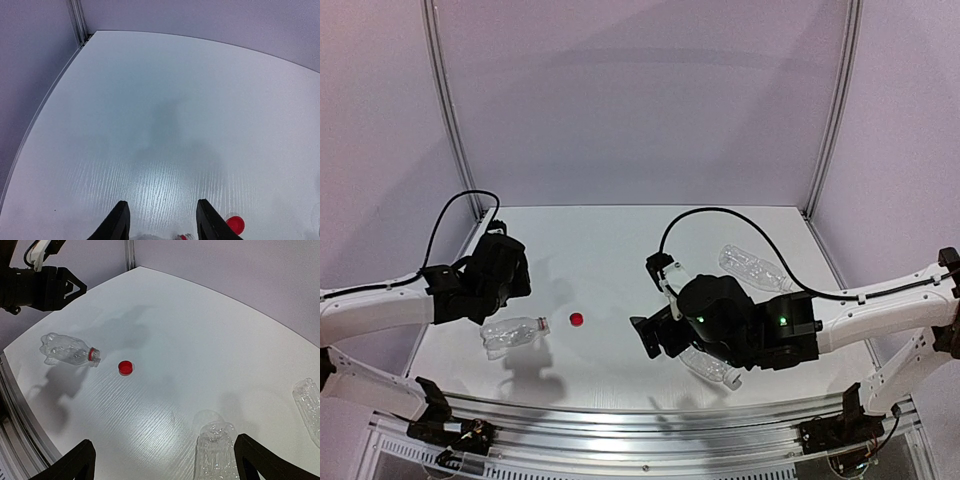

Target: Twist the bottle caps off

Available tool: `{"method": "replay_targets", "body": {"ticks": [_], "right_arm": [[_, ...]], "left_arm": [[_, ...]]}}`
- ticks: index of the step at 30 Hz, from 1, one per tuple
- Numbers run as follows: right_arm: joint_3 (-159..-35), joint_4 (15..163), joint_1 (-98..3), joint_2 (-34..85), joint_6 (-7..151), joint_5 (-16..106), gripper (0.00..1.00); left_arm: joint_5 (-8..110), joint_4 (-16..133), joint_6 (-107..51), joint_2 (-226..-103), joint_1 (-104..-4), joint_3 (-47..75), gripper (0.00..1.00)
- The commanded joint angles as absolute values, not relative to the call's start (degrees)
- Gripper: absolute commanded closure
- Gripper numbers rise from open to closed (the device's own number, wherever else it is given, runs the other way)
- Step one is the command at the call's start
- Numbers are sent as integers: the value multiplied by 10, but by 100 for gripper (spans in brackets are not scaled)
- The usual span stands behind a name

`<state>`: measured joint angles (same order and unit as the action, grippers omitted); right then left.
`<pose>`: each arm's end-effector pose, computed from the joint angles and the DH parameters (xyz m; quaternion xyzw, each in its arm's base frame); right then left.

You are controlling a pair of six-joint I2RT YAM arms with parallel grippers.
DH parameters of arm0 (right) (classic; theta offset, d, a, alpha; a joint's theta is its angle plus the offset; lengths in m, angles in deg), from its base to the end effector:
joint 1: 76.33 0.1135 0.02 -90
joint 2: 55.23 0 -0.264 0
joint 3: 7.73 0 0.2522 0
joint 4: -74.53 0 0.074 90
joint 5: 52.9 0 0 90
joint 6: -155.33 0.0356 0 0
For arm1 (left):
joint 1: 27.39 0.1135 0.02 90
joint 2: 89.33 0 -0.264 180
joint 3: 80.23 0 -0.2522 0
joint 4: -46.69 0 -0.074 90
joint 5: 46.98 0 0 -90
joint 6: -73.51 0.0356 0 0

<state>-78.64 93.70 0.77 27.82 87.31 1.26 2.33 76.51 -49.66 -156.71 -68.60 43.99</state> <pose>0.0923 0.3097 0.2691 -0.2501 0.8050 0.1807 0.5067 0.1968 -0.1415 0.2397 -0.0828 0.8625 0.0193 0.4988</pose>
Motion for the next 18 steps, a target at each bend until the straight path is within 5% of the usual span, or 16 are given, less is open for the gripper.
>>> {"method": "replay_targets", "body": {"ticks": [1,13,18], "right_arm": [[-794,948,4,276,878,11,1],[-806,1006,-68,298,917,99,1],[-808,1061,-113,299,941,151,1]], "left_arm": [[35,752,-490,-1543,-684,450,51],[40,760,-466,-1479,-718,451,19],[59,768,-460,-1442,-724,452,13]]}}
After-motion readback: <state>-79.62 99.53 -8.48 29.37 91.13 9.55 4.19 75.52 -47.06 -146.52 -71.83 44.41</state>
